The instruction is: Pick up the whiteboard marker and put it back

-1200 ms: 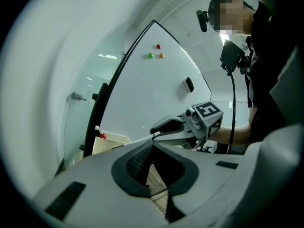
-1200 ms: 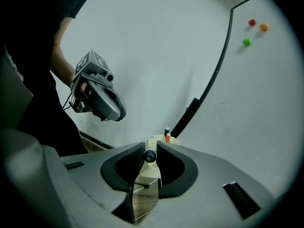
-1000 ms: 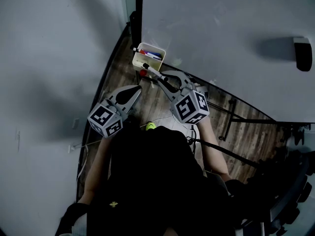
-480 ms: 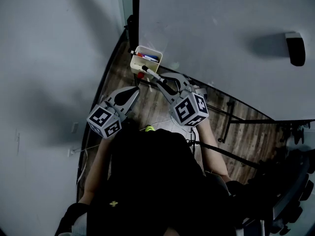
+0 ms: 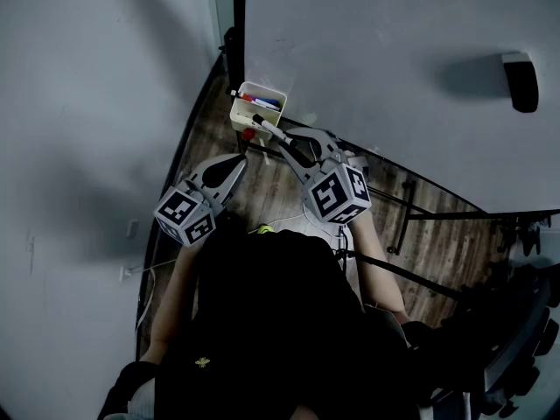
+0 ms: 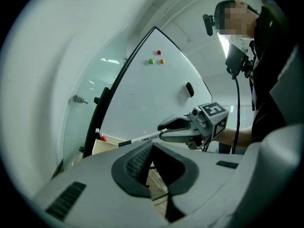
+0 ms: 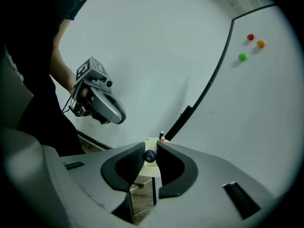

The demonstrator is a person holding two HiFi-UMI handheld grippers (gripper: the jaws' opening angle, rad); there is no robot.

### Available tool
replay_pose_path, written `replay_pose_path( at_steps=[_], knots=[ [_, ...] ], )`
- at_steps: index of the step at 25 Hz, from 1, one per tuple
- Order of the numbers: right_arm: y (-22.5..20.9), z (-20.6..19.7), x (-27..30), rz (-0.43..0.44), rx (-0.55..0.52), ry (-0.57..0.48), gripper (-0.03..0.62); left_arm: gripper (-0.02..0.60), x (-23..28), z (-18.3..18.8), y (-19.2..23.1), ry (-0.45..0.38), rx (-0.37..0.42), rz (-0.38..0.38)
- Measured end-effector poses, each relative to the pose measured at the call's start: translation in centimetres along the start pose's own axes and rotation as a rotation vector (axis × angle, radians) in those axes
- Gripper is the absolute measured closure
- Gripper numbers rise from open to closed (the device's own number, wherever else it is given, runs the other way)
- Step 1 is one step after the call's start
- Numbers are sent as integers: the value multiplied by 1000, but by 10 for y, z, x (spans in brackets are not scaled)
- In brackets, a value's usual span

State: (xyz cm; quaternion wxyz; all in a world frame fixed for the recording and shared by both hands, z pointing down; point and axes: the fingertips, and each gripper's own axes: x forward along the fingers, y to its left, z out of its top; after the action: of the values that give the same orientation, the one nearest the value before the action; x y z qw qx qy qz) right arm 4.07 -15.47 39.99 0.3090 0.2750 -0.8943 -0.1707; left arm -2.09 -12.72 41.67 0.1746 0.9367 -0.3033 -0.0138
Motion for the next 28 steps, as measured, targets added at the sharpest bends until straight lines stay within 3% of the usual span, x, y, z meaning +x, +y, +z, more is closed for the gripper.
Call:
replay_pose_path(
  at_steps=[28],
  knots=[
    [-35, 2, 14, -60, 13, -23, 513, 560, 1, 9, 11, -12, -18, -5]
  ],
)
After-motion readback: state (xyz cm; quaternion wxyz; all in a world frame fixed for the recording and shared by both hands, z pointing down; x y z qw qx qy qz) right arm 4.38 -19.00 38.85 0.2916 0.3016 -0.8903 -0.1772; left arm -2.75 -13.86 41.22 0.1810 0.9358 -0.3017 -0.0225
